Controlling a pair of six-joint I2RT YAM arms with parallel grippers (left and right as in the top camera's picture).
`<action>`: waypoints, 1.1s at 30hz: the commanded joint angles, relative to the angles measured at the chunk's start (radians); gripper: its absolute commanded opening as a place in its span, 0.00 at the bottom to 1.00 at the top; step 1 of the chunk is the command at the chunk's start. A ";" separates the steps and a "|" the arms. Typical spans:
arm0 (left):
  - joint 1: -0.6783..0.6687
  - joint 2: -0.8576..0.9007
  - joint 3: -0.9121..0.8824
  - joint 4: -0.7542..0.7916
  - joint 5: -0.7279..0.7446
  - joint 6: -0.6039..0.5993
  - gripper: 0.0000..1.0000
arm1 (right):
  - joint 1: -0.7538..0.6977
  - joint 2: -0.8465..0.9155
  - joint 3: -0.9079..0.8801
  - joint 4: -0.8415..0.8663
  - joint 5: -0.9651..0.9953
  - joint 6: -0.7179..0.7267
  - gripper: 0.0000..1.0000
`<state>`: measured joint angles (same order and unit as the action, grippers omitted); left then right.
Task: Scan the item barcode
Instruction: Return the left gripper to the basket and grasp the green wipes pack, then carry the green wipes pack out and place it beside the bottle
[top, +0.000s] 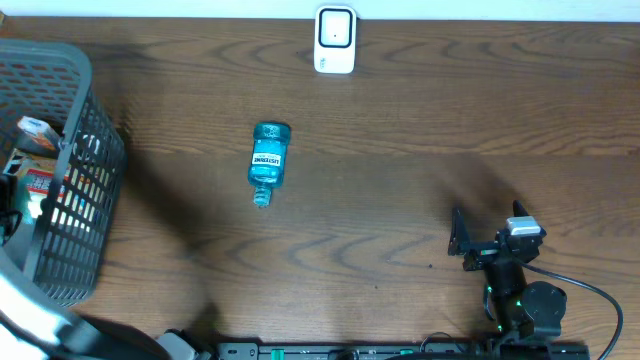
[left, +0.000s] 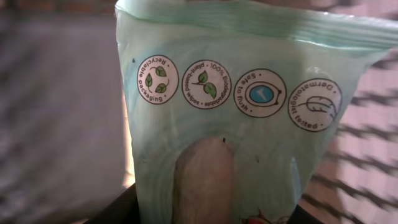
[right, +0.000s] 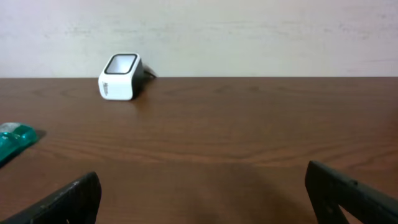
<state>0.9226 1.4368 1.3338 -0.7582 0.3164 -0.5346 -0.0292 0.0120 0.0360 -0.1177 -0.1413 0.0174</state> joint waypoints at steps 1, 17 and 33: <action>-0.086 -0.181 0.009 0.009 0.149 0.006 0.47 | 0.005 -0.005 -0.005 0.000 0.001 -0.008 0.99; -1.180 -0.155 0.009 0.117 -0.248 0.053 0.48 | 0.005 -0.005 -0.005 0.000 0.001 -0.008 0.99; -1.400 0.495 0.009 0.215 -0.349 0.032 0.48 | 0.005 -0.005 -0.005 0.000 0.001 -0.008 0.99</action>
<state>-0.4786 1.8786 1.3357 -0.5522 -0.0486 -0.4973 -0.0292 0.0120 0.0360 -0.1169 -0.1413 0.0174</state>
